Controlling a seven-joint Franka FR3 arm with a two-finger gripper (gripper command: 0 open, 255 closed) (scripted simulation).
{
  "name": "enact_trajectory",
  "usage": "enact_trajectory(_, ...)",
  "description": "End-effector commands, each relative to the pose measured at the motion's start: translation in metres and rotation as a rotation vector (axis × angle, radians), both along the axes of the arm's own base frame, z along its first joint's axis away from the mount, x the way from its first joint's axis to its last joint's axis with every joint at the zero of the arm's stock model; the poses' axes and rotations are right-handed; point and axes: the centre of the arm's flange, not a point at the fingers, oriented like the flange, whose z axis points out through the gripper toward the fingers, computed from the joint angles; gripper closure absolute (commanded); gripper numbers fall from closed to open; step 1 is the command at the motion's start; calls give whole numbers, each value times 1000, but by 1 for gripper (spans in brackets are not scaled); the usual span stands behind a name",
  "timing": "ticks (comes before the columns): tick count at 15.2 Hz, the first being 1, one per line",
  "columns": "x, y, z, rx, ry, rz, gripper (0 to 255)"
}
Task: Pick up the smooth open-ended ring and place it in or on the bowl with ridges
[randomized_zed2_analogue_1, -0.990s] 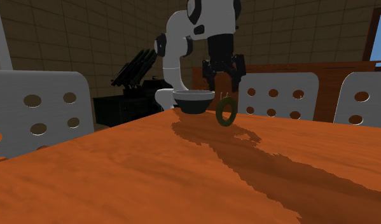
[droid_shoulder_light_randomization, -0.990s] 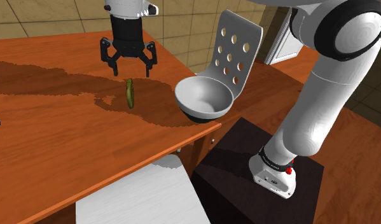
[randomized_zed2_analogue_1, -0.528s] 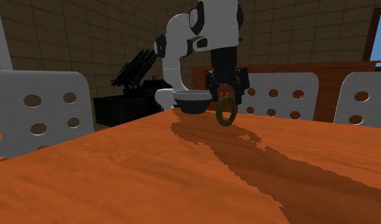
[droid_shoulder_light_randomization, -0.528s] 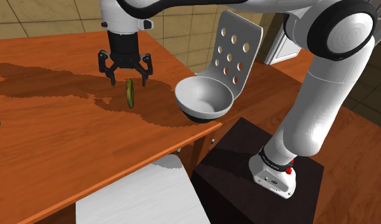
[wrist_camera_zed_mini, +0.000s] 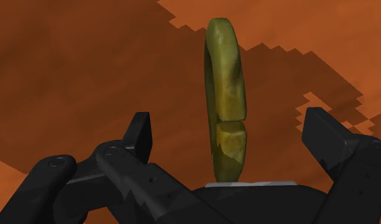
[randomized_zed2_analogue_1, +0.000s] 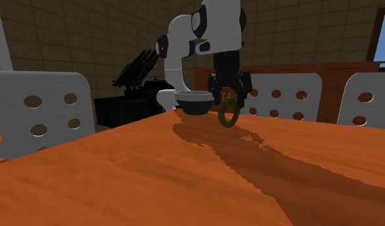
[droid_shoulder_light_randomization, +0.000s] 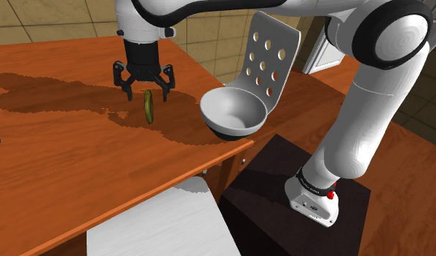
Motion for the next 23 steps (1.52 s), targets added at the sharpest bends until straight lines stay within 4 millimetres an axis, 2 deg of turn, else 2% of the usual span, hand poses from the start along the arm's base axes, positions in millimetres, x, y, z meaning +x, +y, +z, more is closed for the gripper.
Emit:
enact_trajectory(1, 0, 0, 0, 0, 0, 0, 255)
enact_trajectory(10, 0, 0, 0, 0, 0, 0, 255)
enact_trajectory(23, 0, 0, 69, 0, 0, 0, 255)
